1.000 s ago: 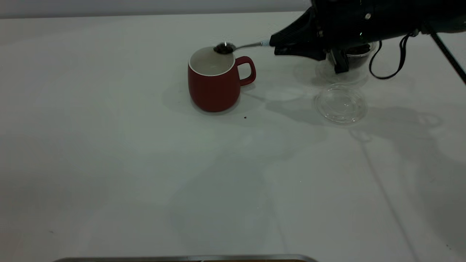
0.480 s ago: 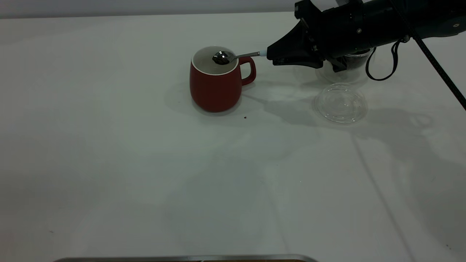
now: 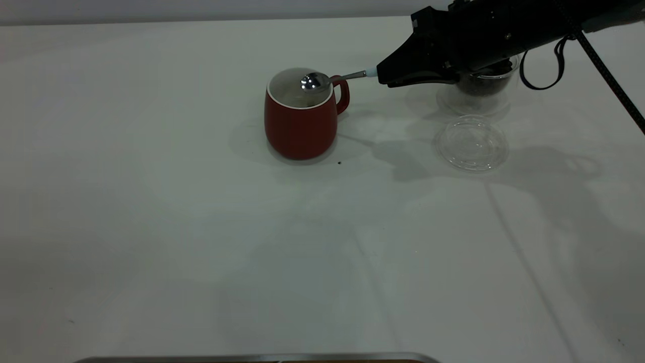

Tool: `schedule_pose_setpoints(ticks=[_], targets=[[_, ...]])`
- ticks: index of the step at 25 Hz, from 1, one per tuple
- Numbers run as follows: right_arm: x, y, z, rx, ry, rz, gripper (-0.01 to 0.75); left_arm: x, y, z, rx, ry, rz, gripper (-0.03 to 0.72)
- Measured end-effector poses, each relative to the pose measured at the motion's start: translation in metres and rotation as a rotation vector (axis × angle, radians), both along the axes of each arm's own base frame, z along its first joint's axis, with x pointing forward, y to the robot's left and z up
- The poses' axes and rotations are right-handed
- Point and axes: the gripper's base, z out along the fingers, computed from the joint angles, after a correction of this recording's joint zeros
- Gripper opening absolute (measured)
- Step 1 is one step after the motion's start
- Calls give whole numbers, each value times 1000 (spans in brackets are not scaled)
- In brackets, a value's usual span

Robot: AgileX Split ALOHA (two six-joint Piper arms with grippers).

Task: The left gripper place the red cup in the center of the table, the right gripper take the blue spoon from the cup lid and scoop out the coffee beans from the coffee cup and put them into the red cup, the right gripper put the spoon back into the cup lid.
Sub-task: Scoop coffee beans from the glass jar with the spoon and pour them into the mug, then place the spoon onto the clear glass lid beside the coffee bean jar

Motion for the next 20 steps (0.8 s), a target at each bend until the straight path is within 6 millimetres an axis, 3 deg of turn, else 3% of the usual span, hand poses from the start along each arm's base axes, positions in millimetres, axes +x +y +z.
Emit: schedule_pose_setpoints(ticks=[7, 13, 16, 20], targets=[[2, -2, 21, -44, -67, 21, 107, 0, 0, 0, -1, 0, 1, 516], [-5, -9, 41, -79, 10, 17, 107, 0, 0, 0, 0, 0, 0, 516], [-18, -23, 58, -91, 33, -10, 107, 0, 0, 0, 0, 0, 0, 516], [-49, -59, 68, -100, 92, -141, 107, 0, 0, 0, 0, 0, 0, 516]])
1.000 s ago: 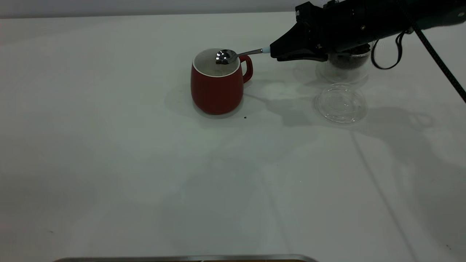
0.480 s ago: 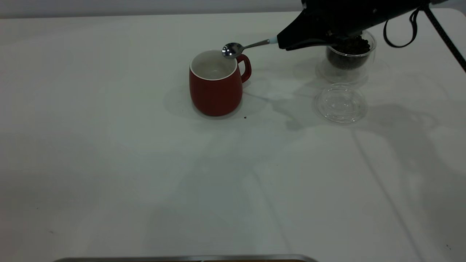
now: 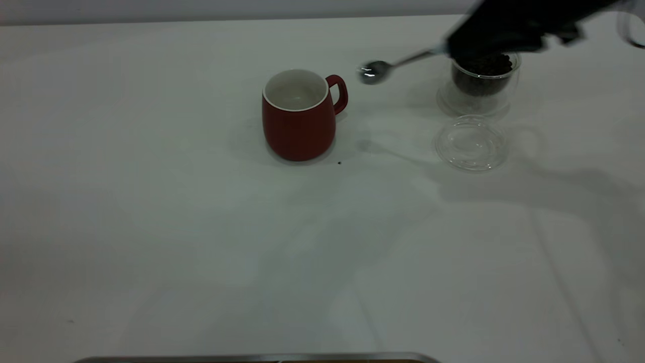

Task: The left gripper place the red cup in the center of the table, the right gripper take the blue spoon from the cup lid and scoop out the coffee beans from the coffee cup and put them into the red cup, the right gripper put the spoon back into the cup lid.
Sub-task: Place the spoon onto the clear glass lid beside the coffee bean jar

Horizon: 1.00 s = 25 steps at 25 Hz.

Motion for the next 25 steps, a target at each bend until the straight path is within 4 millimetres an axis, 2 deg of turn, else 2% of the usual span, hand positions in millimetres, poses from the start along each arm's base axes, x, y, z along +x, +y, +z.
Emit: schedule_pose_setpoints(ticks=[3, 6, 9, 12, 17, 25], targets=[[-25, -23, -2, -6, 54, -127, 107, 0, 0, 0, 0, 0, 0, 516], [-49, -41, -14, 41, 152, -294, 107, 0, 0, 0, 0, 0, 0, 516], [-67, -57, -26, 97, 213, -453, 107, 0, 0, 0, 0, 0, 0, 516], [-78, -69, -32, 123, 230, -524, 107, 0, 0, 0, 1, 0, -1, 516], [-80, -77, -43, 142, 260, -549, 107, 0, 0, 0, 0, 0, 0, 516], [-72, -70, -85, 239, 370, -484, 107, 0, 0, 0, 0, 0, 0, 516]])
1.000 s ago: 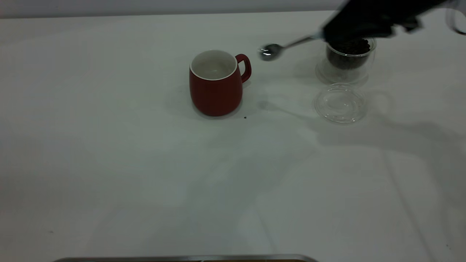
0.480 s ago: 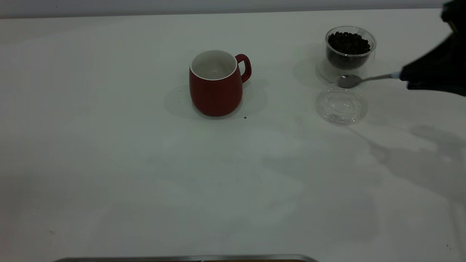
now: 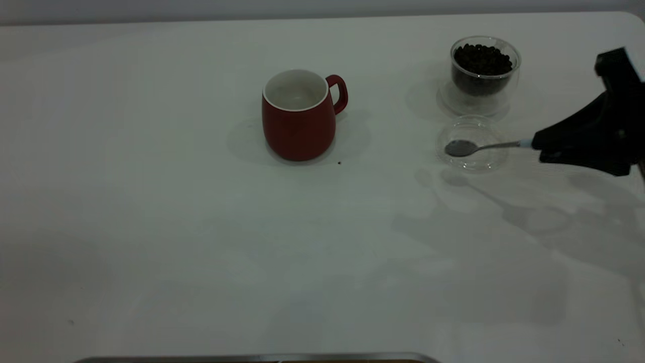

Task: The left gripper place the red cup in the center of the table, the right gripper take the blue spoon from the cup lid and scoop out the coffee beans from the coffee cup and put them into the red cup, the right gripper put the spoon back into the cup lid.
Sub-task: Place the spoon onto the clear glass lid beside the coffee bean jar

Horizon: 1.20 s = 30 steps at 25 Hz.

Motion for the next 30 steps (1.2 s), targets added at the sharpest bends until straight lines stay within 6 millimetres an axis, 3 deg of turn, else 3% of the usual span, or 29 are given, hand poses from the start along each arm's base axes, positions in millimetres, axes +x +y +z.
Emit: schedule_pose_setpoints(ticks=[20, 30], targets=[[48, -30, -28, 7, -15, -106, 107, 0, 0, 0, -1, 0, 0, 516], [50, -28, -46, 71, 19, -112, 107, 0, 0, 0, -1, 0, 0, 516]])
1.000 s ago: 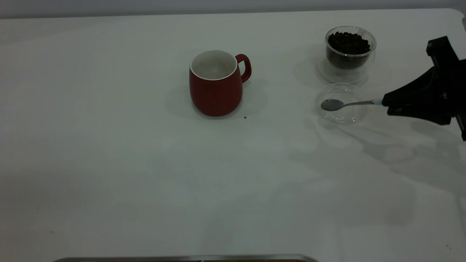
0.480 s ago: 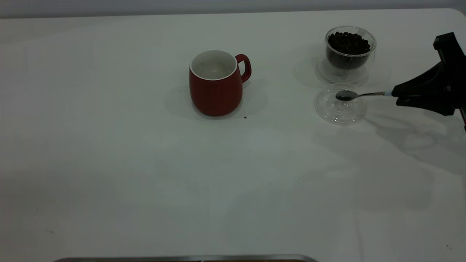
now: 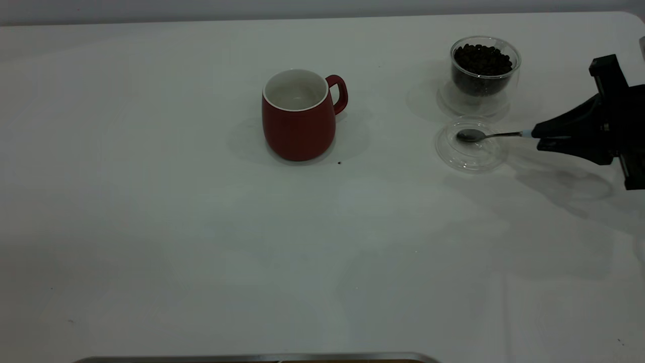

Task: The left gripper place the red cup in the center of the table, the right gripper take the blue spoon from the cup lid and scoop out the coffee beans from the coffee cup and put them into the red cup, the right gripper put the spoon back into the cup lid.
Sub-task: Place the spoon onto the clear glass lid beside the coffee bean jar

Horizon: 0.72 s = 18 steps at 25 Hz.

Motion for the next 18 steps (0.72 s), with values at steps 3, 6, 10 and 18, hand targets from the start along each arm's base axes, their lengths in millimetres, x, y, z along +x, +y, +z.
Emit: schedule_pose_setpoints(ticks=[3, 6, 10, 18], targets=[[2, 1, -6, 23, 5, 0, 107, 0, 0, 0, 0, 0, 0, 516], [4, 1, -10, 39, 3, 1, 106, 0, 0, 0, 0, 0, 0, 516], [6, 1, -11, 47, -1, 1, 106, 0, 0, 0, 1, 0, -1, 516], [4, 4, -22, 96, 12, 2, 106, 0, 0, 0, 0, 0, 0, 516]])
